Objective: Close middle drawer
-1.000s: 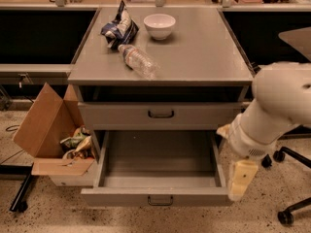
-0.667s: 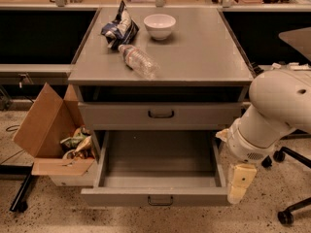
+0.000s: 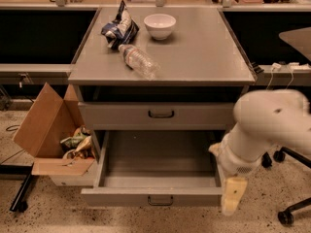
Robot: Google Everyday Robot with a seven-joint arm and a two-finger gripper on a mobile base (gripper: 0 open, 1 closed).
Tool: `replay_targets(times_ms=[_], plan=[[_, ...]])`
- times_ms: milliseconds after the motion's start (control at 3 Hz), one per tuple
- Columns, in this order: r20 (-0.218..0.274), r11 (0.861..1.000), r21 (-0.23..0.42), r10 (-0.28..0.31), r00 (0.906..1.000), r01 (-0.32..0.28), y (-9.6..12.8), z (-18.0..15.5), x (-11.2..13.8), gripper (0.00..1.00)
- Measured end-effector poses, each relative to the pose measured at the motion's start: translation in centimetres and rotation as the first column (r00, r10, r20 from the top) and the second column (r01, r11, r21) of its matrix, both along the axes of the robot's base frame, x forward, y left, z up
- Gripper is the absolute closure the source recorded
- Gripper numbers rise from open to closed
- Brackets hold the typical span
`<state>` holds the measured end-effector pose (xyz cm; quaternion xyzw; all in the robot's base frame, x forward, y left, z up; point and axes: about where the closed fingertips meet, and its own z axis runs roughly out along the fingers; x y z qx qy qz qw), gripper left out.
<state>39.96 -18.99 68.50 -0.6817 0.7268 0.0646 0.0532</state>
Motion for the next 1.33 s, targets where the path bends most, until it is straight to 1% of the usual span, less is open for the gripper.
replay_targets(times_ms=[333,667,1000,1333], plan=[[-0.065,0.998,-0.016,0.058,0.9962,-0.059,1.0,-8.8,-1.5,0.19],[-0.106,0.996,-0.024,0.088,0.9905,-0.091,1.7,-16.0,-2.5,0.43],[-0.122,0.994,-0.036,0.095,0.9880,-0.100,2.5,-20.8,-2.5,0.66],[-0.113,0.998,-0.027,0.055,0.9921,-0.059,2.5,-25.0,-1.7,0.89]])
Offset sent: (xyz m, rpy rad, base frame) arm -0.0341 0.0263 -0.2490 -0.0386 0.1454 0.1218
